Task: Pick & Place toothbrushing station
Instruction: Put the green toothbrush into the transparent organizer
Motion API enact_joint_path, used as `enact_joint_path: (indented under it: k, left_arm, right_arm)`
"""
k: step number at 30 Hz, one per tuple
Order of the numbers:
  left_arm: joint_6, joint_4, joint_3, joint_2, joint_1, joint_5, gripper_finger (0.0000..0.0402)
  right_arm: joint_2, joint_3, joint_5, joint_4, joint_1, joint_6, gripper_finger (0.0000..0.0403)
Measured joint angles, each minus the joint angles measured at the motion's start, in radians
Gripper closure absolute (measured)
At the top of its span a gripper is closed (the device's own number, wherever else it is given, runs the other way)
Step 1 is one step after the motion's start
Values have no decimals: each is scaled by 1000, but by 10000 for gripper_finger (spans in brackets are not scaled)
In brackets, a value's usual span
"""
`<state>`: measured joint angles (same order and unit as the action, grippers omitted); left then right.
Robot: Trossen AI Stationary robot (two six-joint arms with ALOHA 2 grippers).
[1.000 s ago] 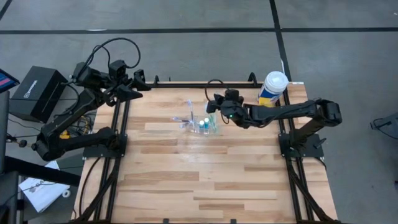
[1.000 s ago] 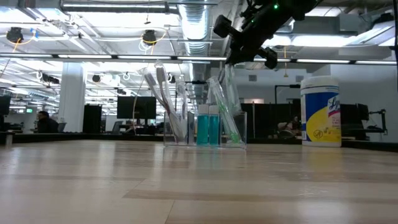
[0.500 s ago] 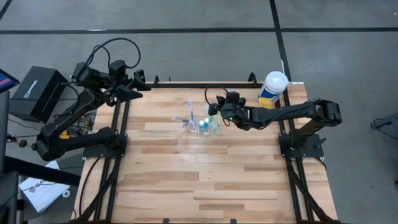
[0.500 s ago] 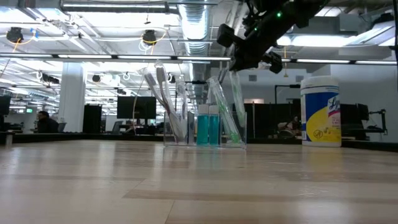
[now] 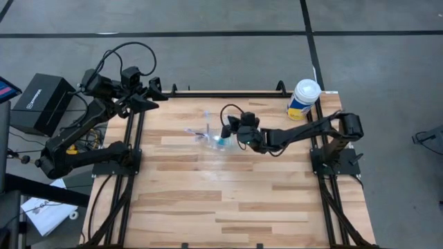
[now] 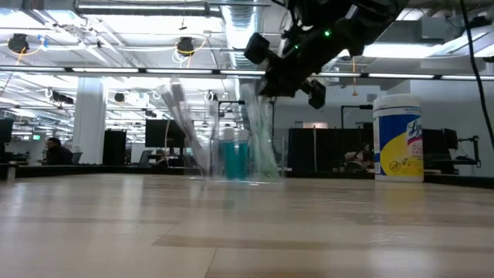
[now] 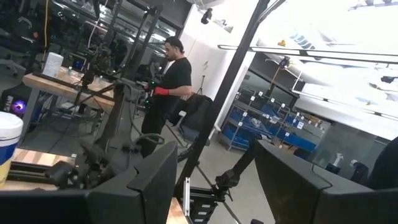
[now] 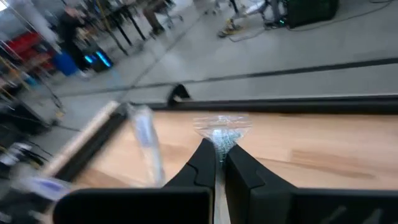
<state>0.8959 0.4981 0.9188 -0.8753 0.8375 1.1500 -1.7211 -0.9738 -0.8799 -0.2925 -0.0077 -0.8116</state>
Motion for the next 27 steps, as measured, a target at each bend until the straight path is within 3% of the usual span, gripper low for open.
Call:
enact_joint_path:
  k: [3,10,15,20,27]
  left_arm:
    - [0,0,0,0,0,0,193]
    - [-1,0,0,0,0,0,193]
    - [-1,0,0,0,0,0,193]
    - [-1,0,0,0,0,0,193]
    - [-1,0,0,-7,0,0,193]
  right_arm:
    - [-8,-11,-3,-20,4,8,387]
    - [41,-11,26,11,-4,29,278]
    - [60,-13,44,22,-2,50,224]
    - [68,-10,45,17,3,53,198]
    - [68,-16,58,16,15,70,193]
